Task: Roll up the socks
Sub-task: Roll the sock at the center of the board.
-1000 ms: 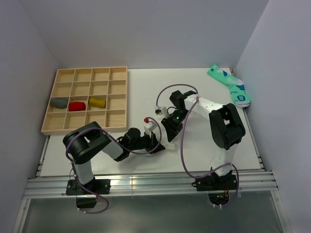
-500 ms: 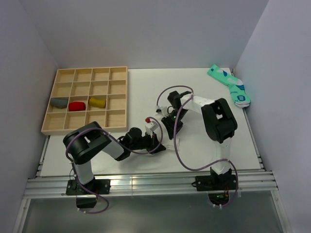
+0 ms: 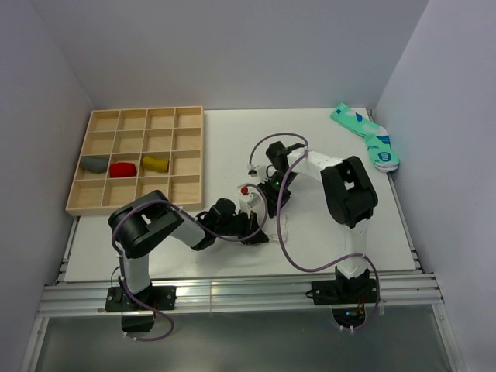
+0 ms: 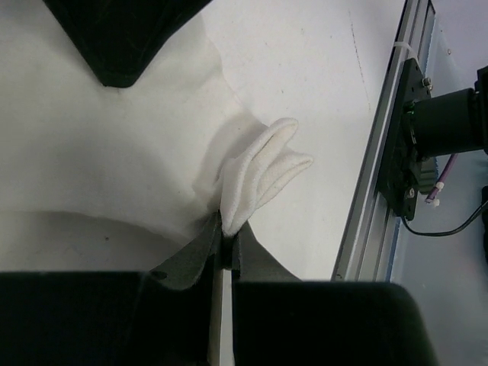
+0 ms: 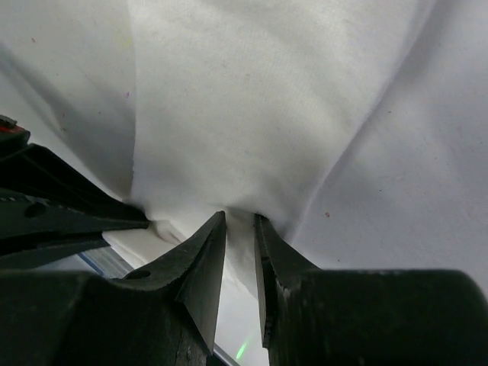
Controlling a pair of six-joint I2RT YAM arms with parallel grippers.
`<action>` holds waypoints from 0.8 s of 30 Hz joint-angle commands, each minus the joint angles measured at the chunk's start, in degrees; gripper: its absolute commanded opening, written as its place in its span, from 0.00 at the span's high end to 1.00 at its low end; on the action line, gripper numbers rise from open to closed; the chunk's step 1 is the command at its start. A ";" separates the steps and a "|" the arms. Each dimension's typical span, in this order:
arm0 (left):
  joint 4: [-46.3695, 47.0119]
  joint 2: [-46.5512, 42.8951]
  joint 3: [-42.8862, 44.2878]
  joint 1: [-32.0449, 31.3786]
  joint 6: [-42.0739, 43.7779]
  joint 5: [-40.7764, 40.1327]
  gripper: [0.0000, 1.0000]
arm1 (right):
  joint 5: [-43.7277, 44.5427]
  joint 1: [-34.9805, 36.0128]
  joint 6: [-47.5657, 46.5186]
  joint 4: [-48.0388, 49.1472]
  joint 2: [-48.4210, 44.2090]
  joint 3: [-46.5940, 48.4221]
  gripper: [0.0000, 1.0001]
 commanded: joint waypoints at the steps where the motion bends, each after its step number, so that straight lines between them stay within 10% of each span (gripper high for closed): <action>1: -5.39 1.56 2.76 -0.44 -2.10 3.73 1.00 | 2.61 -0.25 -0.63 6.04 -3.65 -1.52 0.70; 24: -27.95 0.60 9.43 5.45 -19.51 14.19 1.00 | 6.23 -4.91 -13.26 18.26 -43.28 -25.86 0.62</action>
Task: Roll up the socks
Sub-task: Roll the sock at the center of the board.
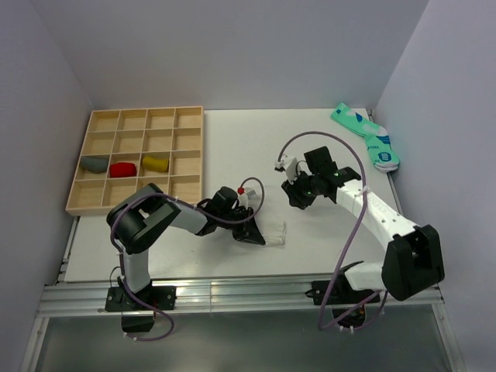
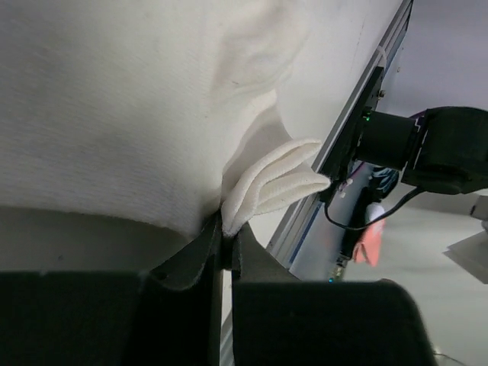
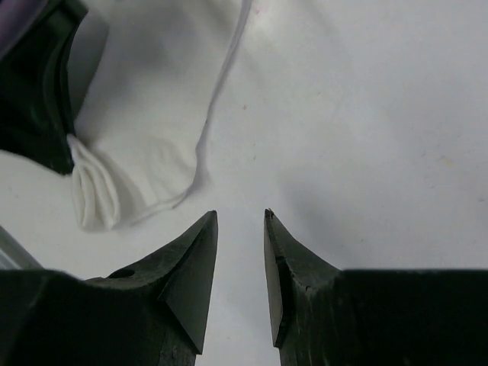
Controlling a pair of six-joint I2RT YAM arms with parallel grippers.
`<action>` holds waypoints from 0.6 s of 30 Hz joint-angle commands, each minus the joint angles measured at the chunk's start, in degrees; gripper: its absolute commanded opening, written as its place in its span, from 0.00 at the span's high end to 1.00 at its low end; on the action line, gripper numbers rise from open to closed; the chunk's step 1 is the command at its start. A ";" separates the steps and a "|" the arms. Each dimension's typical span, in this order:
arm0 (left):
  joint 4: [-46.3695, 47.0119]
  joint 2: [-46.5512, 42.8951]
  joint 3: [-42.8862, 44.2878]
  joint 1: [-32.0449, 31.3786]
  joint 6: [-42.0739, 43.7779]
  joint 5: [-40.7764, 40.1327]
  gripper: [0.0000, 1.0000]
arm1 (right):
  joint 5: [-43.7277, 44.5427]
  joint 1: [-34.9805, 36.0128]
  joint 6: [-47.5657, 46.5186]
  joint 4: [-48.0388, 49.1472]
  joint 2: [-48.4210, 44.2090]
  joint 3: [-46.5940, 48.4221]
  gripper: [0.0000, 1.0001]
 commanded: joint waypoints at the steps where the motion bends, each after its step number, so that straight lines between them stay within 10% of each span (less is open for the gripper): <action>1: -8.33 -0.43 2.87 1.32 -1.57 3.50 1.00 | -2.25 0.27 -7.35 1.96 -5.61 -3.66 0.62; 18: -23.02 5.81 11.41 2.20 -0.68 8.25 1.00 | -7.96 19.25 -20.54 1.16 -16.35 -16.94 0.62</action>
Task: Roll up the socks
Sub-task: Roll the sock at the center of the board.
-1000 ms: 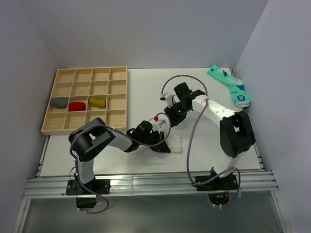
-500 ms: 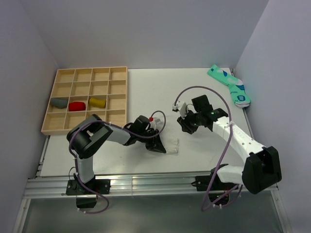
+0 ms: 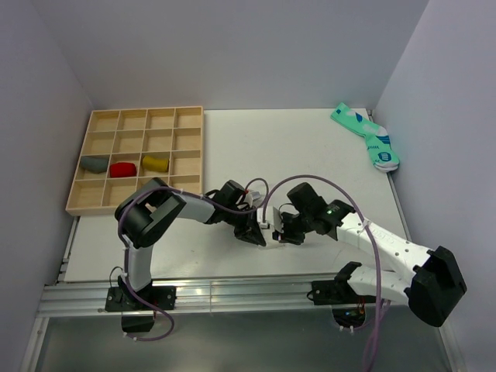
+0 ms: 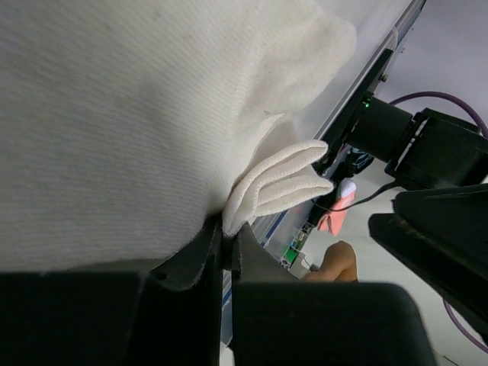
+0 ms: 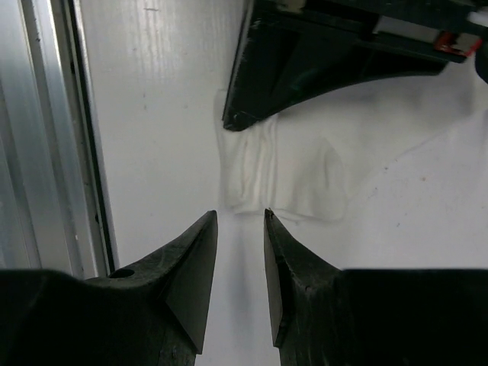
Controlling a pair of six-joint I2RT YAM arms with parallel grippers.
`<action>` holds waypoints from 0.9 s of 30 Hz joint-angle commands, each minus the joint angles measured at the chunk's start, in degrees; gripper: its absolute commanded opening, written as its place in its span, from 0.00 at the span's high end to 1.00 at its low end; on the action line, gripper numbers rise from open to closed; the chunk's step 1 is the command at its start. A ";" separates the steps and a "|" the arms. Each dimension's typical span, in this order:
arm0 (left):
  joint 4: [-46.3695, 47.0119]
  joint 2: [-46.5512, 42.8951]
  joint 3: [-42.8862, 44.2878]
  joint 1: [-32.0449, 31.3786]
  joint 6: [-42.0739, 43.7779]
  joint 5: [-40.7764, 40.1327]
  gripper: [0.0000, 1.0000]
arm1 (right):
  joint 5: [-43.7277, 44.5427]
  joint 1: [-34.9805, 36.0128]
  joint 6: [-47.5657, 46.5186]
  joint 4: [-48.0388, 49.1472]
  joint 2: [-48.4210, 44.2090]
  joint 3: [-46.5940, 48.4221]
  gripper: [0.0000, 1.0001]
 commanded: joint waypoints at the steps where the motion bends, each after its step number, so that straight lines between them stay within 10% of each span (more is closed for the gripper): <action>1: -3.00 2.03 0.95 0.21 0.39 1.06 1.00 | -1.74 1.62 -3.74 0.81 -1.07 -0.64 0.62; 27: -4.23 1.86 1.12 1.09 2.41 1.24 1.00 | 6.35 11.64 -2.07 12.67 8.24 -5.21 0.65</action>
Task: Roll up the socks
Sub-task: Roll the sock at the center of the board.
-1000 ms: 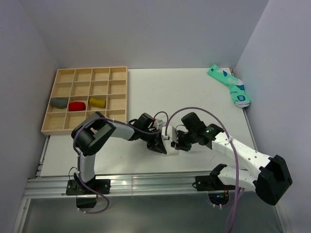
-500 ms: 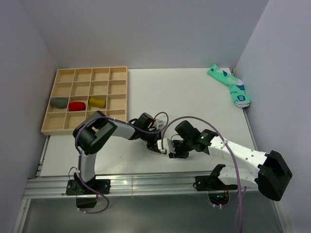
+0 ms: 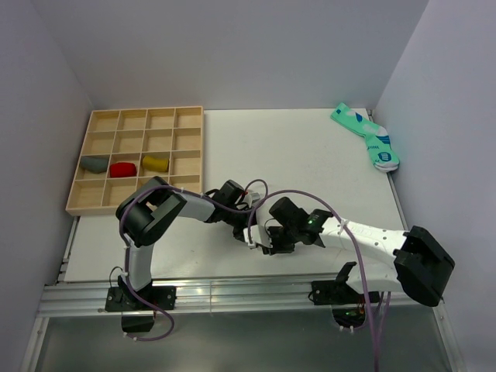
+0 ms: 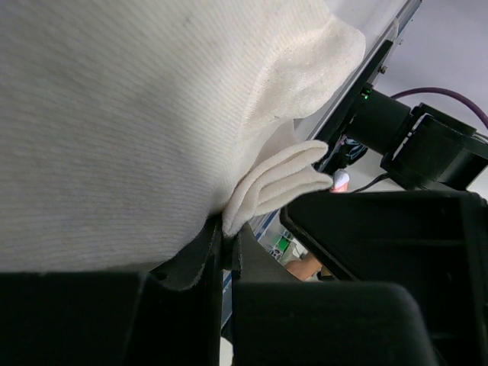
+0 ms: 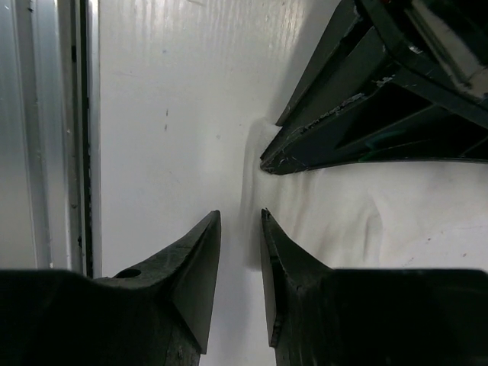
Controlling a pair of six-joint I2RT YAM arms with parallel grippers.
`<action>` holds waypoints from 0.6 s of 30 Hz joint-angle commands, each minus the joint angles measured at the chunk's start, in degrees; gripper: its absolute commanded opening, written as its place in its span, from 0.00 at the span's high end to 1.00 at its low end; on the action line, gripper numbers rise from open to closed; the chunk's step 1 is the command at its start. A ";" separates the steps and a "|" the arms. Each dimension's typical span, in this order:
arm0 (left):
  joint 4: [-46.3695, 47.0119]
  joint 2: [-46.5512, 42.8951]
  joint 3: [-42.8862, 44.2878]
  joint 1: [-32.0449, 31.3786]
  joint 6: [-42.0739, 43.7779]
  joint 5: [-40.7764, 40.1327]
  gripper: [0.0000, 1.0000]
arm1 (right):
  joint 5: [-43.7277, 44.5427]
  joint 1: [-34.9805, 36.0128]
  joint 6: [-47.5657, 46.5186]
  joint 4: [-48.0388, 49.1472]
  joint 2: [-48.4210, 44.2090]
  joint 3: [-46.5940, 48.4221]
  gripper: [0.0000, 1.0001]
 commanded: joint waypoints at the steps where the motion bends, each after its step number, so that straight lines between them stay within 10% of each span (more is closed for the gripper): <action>1: -2.13 0.81 0.33 0.21 2.34 -1.49 1.00 | 1.87 0.52 0.55 4.19 1.62 -0.68 0.65; 18: -2.22 -0.86 -0.11 0.83 3.84 -2.01 0.92 | 5.74 0.52 0.99 7.72 6.28 -2.53 0.67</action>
